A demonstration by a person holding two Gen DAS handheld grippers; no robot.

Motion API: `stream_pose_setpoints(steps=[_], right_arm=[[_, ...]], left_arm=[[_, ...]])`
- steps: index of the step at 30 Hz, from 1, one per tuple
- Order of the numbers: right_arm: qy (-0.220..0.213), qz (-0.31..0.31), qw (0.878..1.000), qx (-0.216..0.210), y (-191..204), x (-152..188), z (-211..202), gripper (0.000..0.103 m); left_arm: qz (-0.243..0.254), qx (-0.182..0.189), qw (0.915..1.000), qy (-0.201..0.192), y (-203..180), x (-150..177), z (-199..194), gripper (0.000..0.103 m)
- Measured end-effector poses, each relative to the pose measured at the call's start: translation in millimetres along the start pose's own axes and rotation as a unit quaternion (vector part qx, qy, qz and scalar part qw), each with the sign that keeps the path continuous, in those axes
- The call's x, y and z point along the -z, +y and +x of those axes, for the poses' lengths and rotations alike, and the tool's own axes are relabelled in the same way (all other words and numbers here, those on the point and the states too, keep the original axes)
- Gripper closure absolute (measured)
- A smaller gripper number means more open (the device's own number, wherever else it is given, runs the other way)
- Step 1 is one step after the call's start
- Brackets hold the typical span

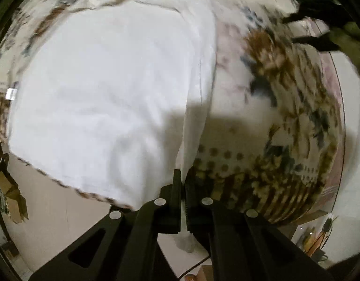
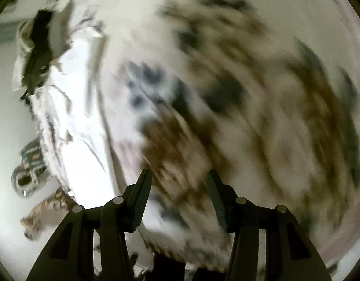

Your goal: Fold small clothes

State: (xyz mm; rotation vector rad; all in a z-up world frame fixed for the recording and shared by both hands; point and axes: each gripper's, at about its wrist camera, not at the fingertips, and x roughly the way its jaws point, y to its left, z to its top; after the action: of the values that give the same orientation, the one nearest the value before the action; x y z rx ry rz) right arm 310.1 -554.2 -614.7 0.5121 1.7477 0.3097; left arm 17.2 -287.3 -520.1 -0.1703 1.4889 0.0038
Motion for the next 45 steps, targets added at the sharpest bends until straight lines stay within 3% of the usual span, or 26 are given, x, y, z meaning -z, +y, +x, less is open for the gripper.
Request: stream_pose_setpoints(steps=[3, 5, 8, 14, 15, 17, 23, 30, 34, 37, 41, 45], right_arm=[[-0.006, -0.024, 0.998, -0.051, 30.4, -55.7, 17.1, 0.053], [-0.017, -0.036, 0.997, -0.07, 47.3, -89.4, 27.5, 0.067], [-0.018, -0.05, 0.992, -0.112, 67.1, -124.6, 42.9, 0.07], [-0.009, -0.01, 0.989, -0.145, 80.7, -160.8, 81.5, 0.07], [-0.016, -0.006, 0.988, -0.151, 84.1, -161.7, 83.0, 0.076], [-0.034, -0.004, 0.991, -0.133, 96.4, -160.6, 80.1, 0.101], [-0.071, -0.041, 0.993, -0.082, 158.3, -148.0, 42.5, 0.101], [-0.091, -0.095, 0.991, 0.0, 293.0, -136.2, 9.4, 0.101], [-0.091, -0.136, 0.984, 0.068, 378.4, -135.4, 35.5, 0.101], [-0.085, -0.161, 0.976, 0.117, 431.5, -136.6, 77.7, 0.101], [-0.075, -0.181, 0.963, 0.183, 480.0, -144.5, 142.9, 0.101], [-0.07, -0.182, 0.955, 0.223, 503.3, -152.2, 190.5, 0.102]], left_arm=[[-0.01, -0.011, 0.9998, -0.016, 16.1, -4.0, -20.6, 0.103], [-0.022, -0.013, 0.9994, -0.022, 27.6, -8.5, -28.4, 0.103], [-0.036, -0.018, 0.9987, -0.031, 30.0, -10.4, -30.6, 0.103], [-0.056, -0.009, 0.9977, -0.036, 45.3, -15.0, -34.4, 0.103], [-0.058, -0.007, 0.9975, -0.039, 47.9, -16.1, -34.8, 0.103], [-0.063, -0.002, 0.9972, -0.041, 54.0, -17.6, -39.0, 0.103], [-0.075, 0.017, 0.9956, -0.054, 86.3, -20.0, -63.6, 0.103], [-0.103, 0.029, 0.9911, -0.08, 161.9, -25.0, -98.2, 0.103], [-0.125, 0.034, 0.9874, -0.09, 216.3, -31.9, -104.6, 0.103], [-0.142, 0.036, 0.9852, -0.09, 264.5, -38.6, -93.4, 0.103], [-0.177, 0.052, 0.9802, -0.072, 321.0, -41.4, -64.1, 0.103], [-0.199, 0.07, 0.9762, -0.052, 363.2, -45.7, -34.0, 0.103]])
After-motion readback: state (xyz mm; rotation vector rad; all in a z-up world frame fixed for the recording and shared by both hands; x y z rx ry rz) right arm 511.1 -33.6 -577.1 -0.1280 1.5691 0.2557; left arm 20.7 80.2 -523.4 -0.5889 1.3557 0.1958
